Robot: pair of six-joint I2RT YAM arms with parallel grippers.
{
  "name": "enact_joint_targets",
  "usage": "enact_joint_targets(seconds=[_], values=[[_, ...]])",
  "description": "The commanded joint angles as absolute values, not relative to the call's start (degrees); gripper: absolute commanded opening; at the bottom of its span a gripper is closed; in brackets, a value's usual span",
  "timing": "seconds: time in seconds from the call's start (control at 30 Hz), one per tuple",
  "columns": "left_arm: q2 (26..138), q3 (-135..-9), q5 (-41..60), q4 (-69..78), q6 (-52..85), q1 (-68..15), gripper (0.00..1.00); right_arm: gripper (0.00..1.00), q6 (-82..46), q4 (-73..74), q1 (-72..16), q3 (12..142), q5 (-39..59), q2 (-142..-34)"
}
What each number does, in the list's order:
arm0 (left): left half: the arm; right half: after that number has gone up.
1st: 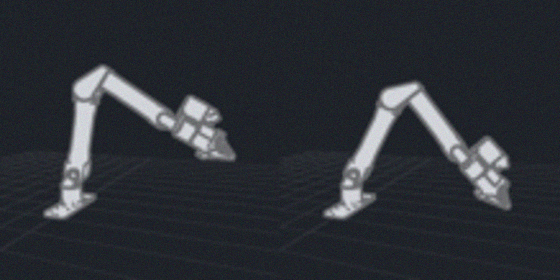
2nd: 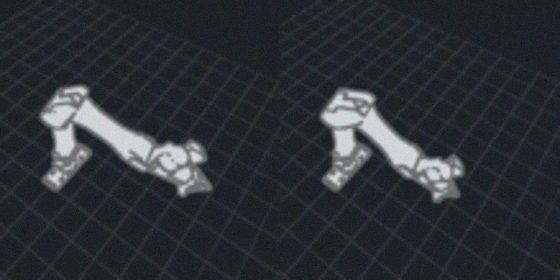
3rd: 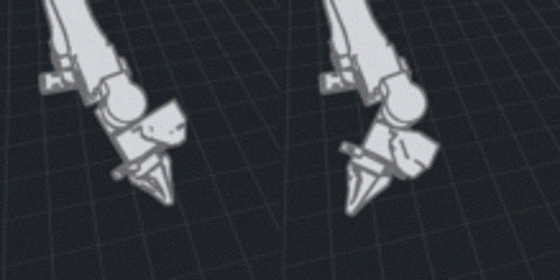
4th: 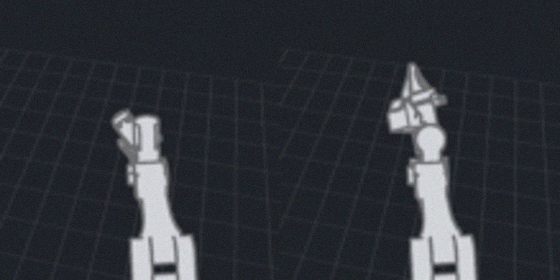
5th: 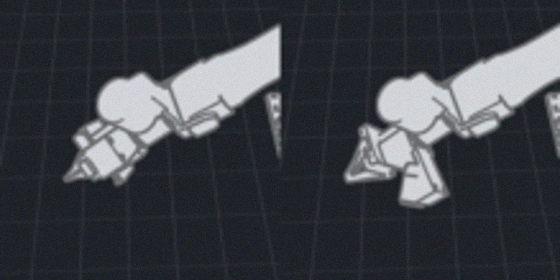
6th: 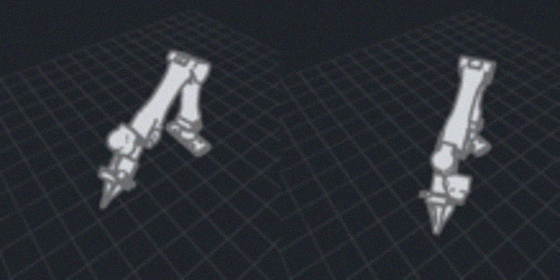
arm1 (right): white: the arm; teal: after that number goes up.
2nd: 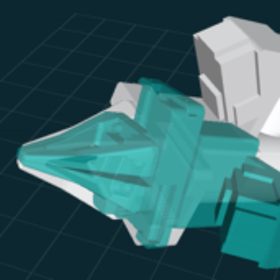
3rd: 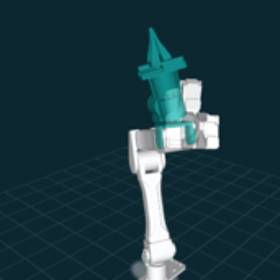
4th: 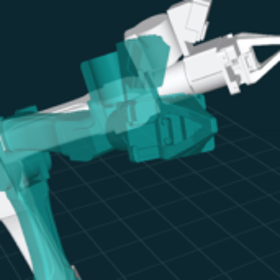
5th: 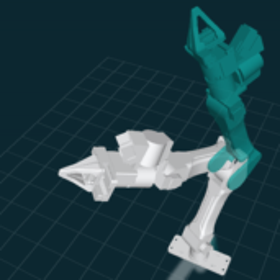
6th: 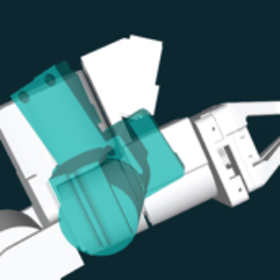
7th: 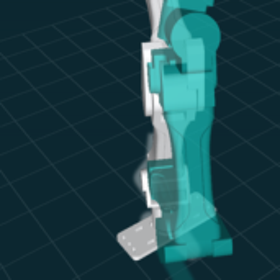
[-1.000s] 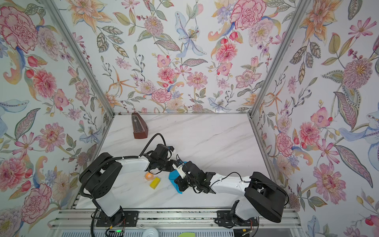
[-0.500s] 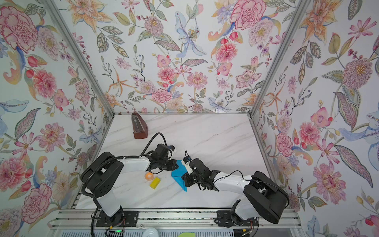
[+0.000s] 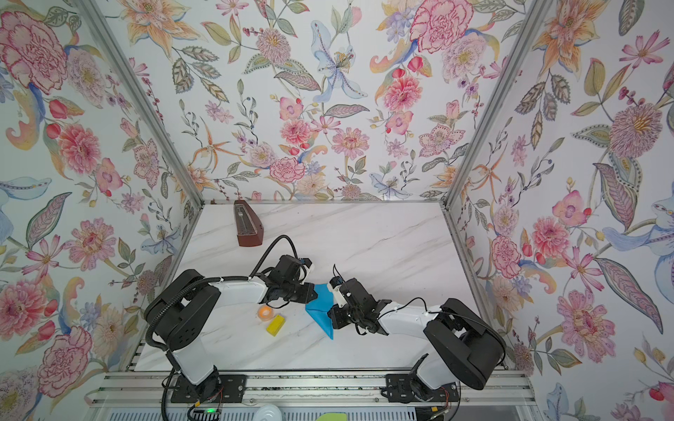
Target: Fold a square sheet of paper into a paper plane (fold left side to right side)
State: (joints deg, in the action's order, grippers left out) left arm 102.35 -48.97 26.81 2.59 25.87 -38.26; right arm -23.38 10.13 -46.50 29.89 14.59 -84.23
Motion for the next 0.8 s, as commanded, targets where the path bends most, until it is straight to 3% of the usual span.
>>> enact_joint_targets(seconds=[0.0,0.77], values=[[104.93,-48.95,24.61,-2.59,24.26,-38.33,0.0,0.0,-22.59,9.58,-45.82,31.0,14.73,-84.98],[106.06,-49.94,24.39,-4.04,23.3,-37.78,0.0,0.0,-22.76,8.14,-44.09,32.21,13.74,-85.74]])
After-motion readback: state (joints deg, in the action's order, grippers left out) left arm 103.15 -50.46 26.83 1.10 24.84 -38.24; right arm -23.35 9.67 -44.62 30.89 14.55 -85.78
